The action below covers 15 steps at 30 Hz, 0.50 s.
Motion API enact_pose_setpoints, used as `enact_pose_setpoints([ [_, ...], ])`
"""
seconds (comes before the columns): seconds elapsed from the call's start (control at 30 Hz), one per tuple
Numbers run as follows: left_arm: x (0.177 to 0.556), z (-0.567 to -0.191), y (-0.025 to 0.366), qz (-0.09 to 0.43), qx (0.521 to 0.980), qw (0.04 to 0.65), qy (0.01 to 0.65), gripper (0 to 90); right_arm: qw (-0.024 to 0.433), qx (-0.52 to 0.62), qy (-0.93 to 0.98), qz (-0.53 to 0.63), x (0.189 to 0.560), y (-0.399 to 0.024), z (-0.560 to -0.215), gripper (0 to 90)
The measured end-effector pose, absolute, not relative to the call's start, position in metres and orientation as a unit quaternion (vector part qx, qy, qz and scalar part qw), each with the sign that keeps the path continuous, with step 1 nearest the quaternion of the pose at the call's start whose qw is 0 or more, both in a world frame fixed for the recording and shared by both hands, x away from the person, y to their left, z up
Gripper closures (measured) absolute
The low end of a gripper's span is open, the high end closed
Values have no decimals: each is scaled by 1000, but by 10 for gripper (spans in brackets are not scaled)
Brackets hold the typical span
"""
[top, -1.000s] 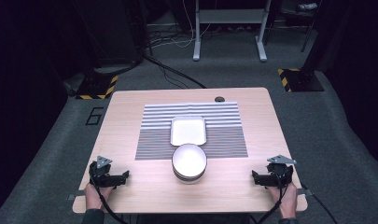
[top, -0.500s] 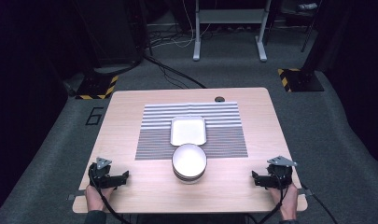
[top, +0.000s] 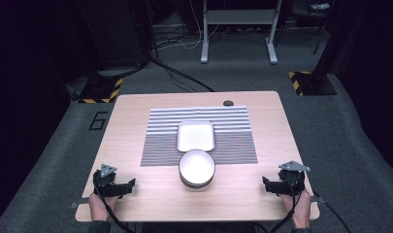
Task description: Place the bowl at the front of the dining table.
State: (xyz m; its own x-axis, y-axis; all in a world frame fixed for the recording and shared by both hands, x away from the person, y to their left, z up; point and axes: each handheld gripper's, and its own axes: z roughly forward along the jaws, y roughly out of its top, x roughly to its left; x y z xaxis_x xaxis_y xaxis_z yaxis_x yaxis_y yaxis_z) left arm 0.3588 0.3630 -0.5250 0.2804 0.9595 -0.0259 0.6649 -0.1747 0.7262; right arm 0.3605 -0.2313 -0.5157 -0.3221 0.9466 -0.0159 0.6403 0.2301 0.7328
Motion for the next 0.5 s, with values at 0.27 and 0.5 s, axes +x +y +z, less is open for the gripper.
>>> enact_pose_setpoints([
  [0.27, 359, -518, 360, 228, 733, 329, 550, 2, 239, 518, 755, 323, 363, -221, -509, 46],
  [0.5, 357, -511, 350, 228, 739, 332, 540, 5, 233, 505, 763, 330, 363, -216, -502, 50],
])
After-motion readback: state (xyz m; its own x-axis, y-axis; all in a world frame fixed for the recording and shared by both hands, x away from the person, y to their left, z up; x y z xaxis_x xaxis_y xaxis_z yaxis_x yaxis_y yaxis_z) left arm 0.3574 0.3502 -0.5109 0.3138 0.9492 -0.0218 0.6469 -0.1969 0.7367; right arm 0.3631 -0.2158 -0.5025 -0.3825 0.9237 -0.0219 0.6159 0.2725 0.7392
